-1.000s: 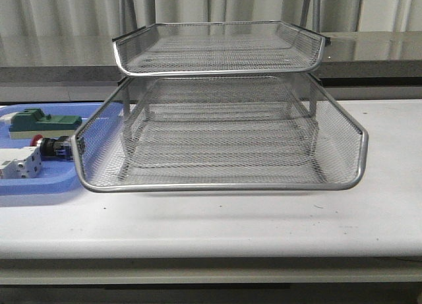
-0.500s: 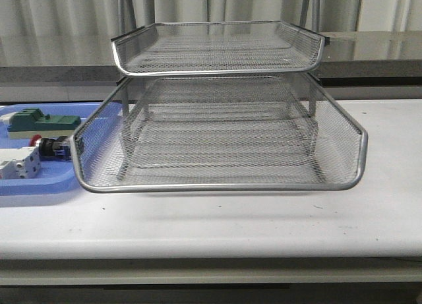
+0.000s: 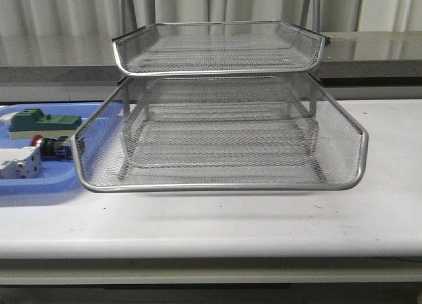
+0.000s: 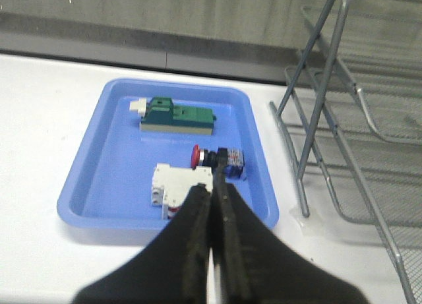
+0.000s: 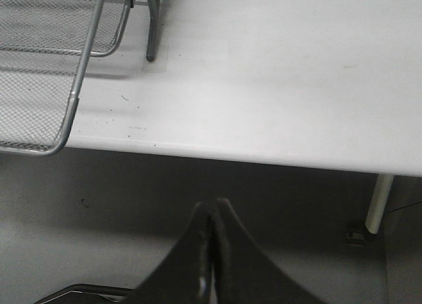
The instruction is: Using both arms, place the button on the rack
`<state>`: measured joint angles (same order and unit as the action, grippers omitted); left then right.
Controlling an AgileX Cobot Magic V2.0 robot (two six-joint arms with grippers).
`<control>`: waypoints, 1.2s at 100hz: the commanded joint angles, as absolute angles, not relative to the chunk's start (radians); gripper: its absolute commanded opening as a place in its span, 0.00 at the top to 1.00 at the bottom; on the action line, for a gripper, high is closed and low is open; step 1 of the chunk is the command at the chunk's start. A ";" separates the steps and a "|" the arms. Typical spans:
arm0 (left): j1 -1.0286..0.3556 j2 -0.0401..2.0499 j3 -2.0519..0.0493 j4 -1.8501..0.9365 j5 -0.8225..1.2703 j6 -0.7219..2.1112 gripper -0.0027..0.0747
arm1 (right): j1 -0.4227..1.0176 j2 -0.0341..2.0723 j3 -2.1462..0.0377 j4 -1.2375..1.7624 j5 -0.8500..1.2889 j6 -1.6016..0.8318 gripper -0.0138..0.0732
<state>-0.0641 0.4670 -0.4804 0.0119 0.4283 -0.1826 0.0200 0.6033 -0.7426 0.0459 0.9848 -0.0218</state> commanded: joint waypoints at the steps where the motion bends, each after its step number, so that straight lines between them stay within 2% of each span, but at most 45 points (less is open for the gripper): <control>1: -0.064 0.581 -0.600 0.006 0.449 -0.177 0.99 | 0.014 0.603 -0.775 0.037 0.933 -0.023 0.92; 30: -0.064 0.918 -0.843 0.006 0.597 -0.136 0.99 | 0.014 0.603 -0.775 0.037 0.933 -0.023 0.92; 64: -0.066 1.116 -0.922 0.013 0.624 -0.071 0.97 | 0.014 0.603 -0.775 0.037 0.933 -0.023 0.92; 69: -0.066 1.120 -0.922 0.011 0.631 -0.053 0.91 | 0.014 0.603 -0.775 0.037 0.933 -0.023 0.92; 76: -0.066 1.120 -0.922 0.011 0.641 -0.031 0.75 | 0.014 0.603 -0.775 0.037 0.933 -0.023 0.92; 83: -0.066 1.120 -0.922 0.011 0.649 -0.020 0.54 | 0.014 0.603 -0.775 0.037 0.933 -0.023 0.92; 87: -0.066 1.120 -0.922 0.011 0.655 -0.020 0.36 | 0.014 0.603 -0.775 0.037 0.933 -0.023 0.92; 90: -0.066 1.120 -0.922 0.011 0.655 -0.020 0.29 | 0.014 0.603 -0.775 0.037 0.933 -0.023 0.92; 91: -0.066 1.120 -0.922 0.011 0.655 -0.020 0.23 | 0.014 0.603 -0.775 0.037 0.933 -0.023 0.92; 98: -0.066 1.120 -0.922 0.016 0.655 -0.020 0.09 | 0.014 0.603 -0.775 0.037 0.933 -0.023 0.92; 104: -0.066 1.120 -0.922 0.022 0.655 -0.020 0.05 | 0.014 0.603 -0.775 0.037 0.933 -0.023 0.92; 120: -0.066 1.120 -0.922 0.000 0.647 -0.020 0.09 | 0.014 0.603 -0.775 0.037 0.933 -0.023 0.92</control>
<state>-0.0641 1.1358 -0.8875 0.0177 0.7017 -0.0217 0.0200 0.6033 -0.7426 0.0459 0.9861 -0.0218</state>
